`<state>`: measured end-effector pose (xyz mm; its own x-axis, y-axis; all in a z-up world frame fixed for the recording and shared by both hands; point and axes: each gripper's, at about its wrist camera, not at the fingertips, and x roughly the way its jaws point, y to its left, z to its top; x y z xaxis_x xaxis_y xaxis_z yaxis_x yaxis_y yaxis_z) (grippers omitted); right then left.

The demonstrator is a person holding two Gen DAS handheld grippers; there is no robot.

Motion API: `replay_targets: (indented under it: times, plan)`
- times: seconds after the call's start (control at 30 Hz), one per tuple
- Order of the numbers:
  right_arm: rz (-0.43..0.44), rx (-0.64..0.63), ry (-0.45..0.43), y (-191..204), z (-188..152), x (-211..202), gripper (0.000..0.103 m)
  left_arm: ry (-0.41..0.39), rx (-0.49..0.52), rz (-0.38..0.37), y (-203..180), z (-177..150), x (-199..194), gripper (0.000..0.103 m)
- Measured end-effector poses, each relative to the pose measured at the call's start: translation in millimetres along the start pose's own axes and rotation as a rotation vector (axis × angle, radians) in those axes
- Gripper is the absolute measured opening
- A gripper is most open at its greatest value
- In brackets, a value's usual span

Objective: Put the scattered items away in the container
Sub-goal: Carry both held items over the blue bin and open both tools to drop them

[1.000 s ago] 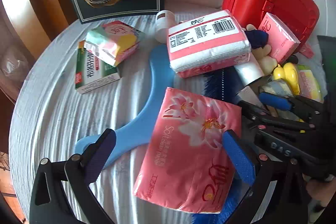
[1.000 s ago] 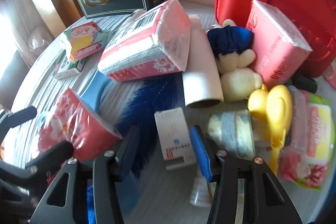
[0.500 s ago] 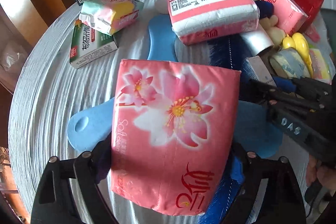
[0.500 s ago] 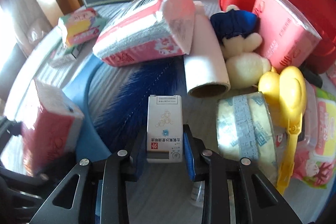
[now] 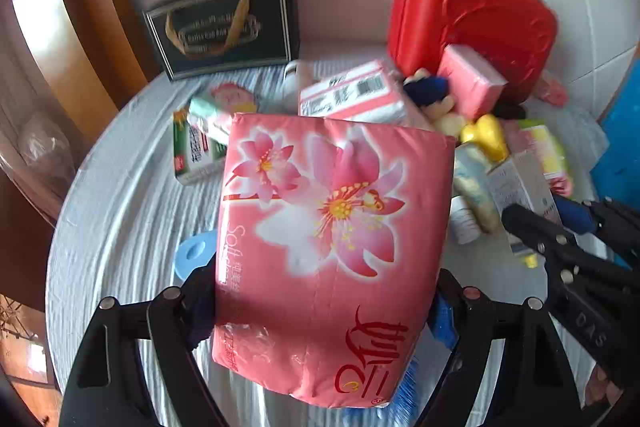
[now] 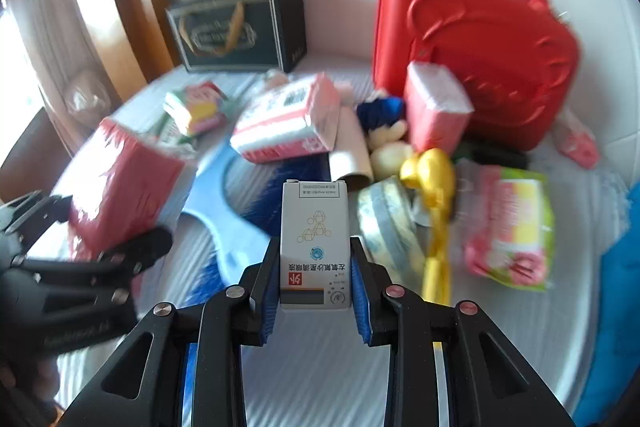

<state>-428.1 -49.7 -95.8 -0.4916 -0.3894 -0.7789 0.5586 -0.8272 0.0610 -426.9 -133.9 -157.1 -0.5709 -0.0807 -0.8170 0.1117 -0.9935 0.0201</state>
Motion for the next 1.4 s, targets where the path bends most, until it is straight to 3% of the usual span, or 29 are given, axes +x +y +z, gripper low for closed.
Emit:
replay_targets:
  times: [0.3,0.53,0.87,1.17,1.4]
  plan:
    - [0.019,-0.014,-0.192,7.9,-32.9,-128.4,0.030,-0.155,0.027,0.008,-40.2,-33.6,-117.5,0.083]
    - [-0.021,0.009,-0.263,2.7,-72.6,-194.8,0.031,-0.210,0.066,-0.027,-67.9,-65.2,-170.3,0.083]
    - [-0.266,0.141,-0.315,-22.5,-127.5,-287.9,0.030,-0.273,0.169,-0.237,-121.5,-101.6,-223.6,0.083]
    - [-0.449,0.278,-0.439,-105.6,-188.8,-395.9,0.030,-0.379,0.305,-0.369,-227.4,-116.4,-292.2,0.083]
    - [-0.505,0.338,-0.445,-219.1,-247.3,-451.1,0.031,-0.433,0.345,-0.449,-368.3,-122.9,-327.2,0.083]
